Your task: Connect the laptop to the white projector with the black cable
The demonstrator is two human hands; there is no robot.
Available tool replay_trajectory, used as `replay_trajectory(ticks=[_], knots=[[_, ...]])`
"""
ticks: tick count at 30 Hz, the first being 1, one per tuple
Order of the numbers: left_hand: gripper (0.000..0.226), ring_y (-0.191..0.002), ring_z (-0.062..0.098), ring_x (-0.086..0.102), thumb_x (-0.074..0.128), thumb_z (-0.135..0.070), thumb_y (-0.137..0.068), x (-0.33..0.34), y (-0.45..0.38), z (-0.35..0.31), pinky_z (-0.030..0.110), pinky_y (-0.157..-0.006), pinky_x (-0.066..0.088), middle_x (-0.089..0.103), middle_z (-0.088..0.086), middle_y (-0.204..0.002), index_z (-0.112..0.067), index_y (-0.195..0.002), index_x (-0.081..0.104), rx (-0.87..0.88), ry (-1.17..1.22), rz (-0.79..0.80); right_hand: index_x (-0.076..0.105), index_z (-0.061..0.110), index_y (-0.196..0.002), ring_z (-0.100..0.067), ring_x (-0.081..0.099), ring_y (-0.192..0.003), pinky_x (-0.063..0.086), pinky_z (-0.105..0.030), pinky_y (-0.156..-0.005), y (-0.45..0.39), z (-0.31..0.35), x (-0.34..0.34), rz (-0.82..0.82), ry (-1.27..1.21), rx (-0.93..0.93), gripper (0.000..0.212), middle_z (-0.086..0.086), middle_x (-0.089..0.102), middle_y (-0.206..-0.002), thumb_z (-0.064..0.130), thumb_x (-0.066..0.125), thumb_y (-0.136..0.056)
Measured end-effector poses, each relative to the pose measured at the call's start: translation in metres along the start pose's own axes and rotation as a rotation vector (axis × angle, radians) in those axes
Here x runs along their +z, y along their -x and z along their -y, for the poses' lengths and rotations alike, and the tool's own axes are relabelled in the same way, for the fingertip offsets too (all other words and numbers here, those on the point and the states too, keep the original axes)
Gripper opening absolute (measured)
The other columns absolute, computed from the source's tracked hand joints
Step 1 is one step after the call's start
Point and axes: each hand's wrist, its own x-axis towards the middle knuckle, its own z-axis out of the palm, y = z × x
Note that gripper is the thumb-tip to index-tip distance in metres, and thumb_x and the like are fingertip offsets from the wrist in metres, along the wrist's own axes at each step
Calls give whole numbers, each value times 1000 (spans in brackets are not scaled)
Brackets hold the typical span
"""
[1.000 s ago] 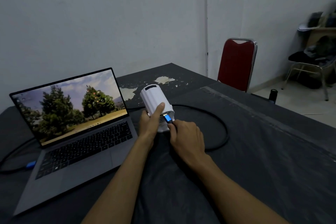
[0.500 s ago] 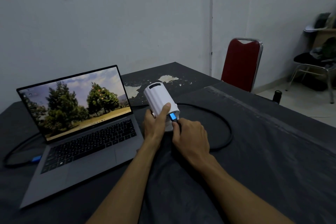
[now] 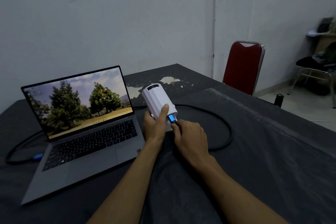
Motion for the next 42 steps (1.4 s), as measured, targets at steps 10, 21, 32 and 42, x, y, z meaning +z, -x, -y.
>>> replay_trajectory(ticks=[10,21,32,42], knots=[[77,-101,24,71,69,-71,-82,2,-9,4,44,-90,61,68,4,-121,-20,-138,52,-23,4,-160,57,20,-95,-18,44,-65,31,-34,-68,5,6,0,-12,106,-152,12,2,59,-80,9,53,-93],[83,-107,27,68,67,-75,-76,1,-8,7,48,-95,58,65,4,-126,-21,-136,49,-8,-61,-122,64,26,-109,-16,57,-93,35,-31,-91,5,1,4,41,215,-145,37,9,63,-107,5,52,-82],[76,-116,33,65,57,-72,-87,-1,6,-4,52,-99,55,61,12,-134,-17,-138,48,-21,-163,-66,71,19,-105,-16,65,-93,47,-35,-84,7,-1,-2,82,-13,-213,18,5,70,-106,18,66,-88],[55,-121,8,59,71,-49,-91,-63,35,-15,26,-94,53,54,2,-153,-34,-141,52,-52,80,248,70,21,-119,-11,61,-109,49,-34,-91,10,1,-8,46,-27,-246,31,7,61,-121,22,72,-89]])
